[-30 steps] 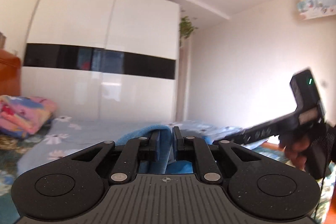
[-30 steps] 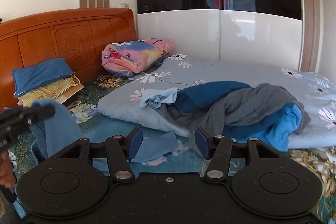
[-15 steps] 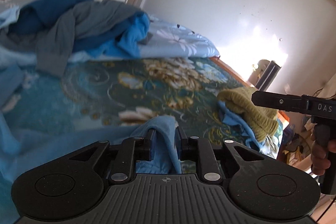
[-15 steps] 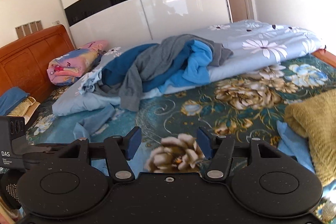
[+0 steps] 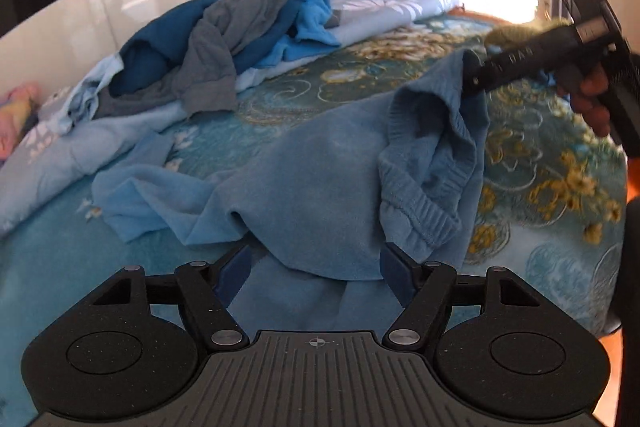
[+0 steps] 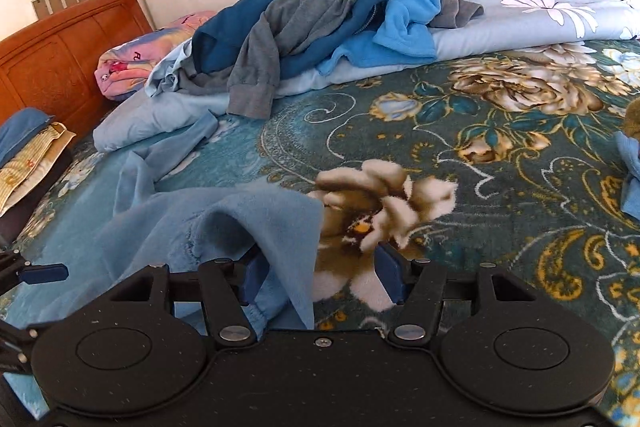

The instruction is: Fold clothes

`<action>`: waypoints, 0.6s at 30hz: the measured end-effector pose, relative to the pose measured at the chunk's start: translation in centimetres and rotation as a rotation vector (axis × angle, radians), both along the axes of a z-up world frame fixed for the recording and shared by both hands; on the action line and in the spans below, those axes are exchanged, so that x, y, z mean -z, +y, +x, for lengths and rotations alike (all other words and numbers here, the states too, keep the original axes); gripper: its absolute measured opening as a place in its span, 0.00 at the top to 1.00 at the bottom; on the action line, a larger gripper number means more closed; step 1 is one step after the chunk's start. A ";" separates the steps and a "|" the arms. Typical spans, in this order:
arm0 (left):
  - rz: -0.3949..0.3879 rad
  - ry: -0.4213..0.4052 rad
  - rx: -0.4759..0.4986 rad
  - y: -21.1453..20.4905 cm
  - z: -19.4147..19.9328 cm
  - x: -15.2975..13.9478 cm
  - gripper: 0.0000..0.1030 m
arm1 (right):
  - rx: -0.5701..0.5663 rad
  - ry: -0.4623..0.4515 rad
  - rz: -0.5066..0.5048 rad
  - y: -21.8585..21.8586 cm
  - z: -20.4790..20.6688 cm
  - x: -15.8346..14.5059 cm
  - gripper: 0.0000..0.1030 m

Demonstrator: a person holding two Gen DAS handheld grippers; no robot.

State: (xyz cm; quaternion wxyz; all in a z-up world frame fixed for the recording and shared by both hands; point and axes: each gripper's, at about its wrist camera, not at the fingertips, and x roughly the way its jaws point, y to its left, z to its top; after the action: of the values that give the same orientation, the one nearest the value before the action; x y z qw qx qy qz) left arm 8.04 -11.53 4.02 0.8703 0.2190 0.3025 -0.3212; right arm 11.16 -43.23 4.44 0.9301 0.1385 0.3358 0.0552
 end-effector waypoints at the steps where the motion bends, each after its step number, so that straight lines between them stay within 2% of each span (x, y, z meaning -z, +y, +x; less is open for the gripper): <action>1: 0.010 0.011 0.036 -0.5 0.6 0.4 0.33 | -0.005 -0.007 0.008 0.0 0.3 -0.1 0.44; 4: 0.084 0.032 0.159 -1.4 1.7 1.3 0.33 | -0.007 -0.035 0.023 -0.4 0.8 -0.6 0.50; 6: 0.109 0.001 0.202 -0.7 1.8 0.9 0.30 | 0.005 -0.048 0.039 -1.1 0.9 -1.1 0.63; 8: 0.130 -0.025 0.219 0.2 2.2 0.5 0.26 | 0.014 -0.049 0.047 -1.7 1.0 -1.3 0.90; 9: 0.157 -0.045 0.228 0.5 2.3 0.5 0.26 | 0.016 -0.044 0.050 -1.8 1.1 -1.2 0.94; 12: 0.307 -0.145 0.295 0.1 2.2 1.1 0.26 | 0.034 -0.033 0.064 -1.9 1.5 -0.6 0.96; 15: 0.401 -0.205 0.373 -0.5 2.6 1.9 0.26 | 0.045 -0.025 0.077 -2.0 1.6 0.0 0.96; 18: 0.472 -0.226 0.419 -1.1 3.8 3.0 0.27 | 0.043 -0.005 0.072 -2.1 1.4 0.6 0.95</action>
State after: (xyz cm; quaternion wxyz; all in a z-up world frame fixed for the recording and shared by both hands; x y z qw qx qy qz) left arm 11.87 -12.62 1.01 0.7388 0.5061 0.2183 -0.3879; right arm 12.56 -45.38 3.87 0.9263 0.1788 0.3283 0.0474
